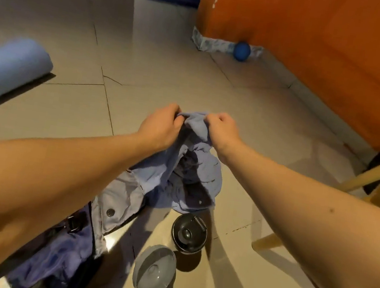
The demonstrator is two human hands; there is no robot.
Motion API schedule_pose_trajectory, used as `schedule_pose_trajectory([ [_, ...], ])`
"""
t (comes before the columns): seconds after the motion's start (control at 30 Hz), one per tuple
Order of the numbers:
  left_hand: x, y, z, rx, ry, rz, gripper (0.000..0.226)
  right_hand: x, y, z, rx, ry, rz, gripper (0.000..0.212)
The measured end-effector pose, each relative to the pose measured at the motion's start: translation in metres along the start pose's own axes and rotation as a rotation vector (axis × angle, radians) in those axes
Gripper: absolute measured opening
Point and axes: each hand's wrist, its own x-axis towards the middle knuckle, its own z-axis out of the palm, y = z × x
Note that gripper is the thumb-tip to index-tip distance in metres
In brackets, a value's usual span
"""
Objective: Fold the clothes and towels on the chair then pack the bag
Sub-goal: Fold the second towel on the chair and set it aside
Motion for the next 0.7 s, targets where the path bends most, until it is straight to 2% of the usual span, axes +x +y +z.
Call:
schedule_pose_trajectory([
  [0.1, 0.003, 0.052, -0.049, -0.155, 0.066, 0.011, 0.018, -0.011, -0.055, -0.036, 0.079, 0.041, -0.059, 0.06],
  [0.17, -0.003, 0.095, -0.085, -0.284, 0.093, 0.023, 0.016, -0.048, -0.106, -0.064, 0.134, 0.08, -0.074, 0.054],
  [0.27, -0.022, 0.159, -0.133, -0.395, 0.088, 0.096, 0.019, -0.109, -0.176, -0.106, 0.206, 0.117, -0.102, 0.022],
  [0.3, -0.029, 0.178, -0.148, -0.438, 0.072, 0.114, 0.024, -0.124, -0.194, -0.12, 0.21, 0.13, -0.116, 0.017],
  [0.43, -0.07, 0.259, -0.198, -0.72, -0.092, 0.225, 0.068, -0.193, -0.25, -0.174, 0.26, 0.239, -0.152, 0.031],
  [0.53, -0.112, 0.312, -0.219, -0.687, -0.182, 0.355, 0.056, -0.252, -0.268, -0.207, 0.37, 0.246, -0.163, 0.024],
  [0.63, -0.15, 0.346, -0.221, -0.611, -0.172, 0.44, 0.049, -0.3, -0.268, -0.235, 0.512, 0.211, -0.153, 0.045],
  [0.7, -0.171, 0.361, -0.217, -0.594, -0.159, 0.455, 0.028, -0.325, -0.253, -0.252, 0.582, 0.188, -0.165, 0.05],
])
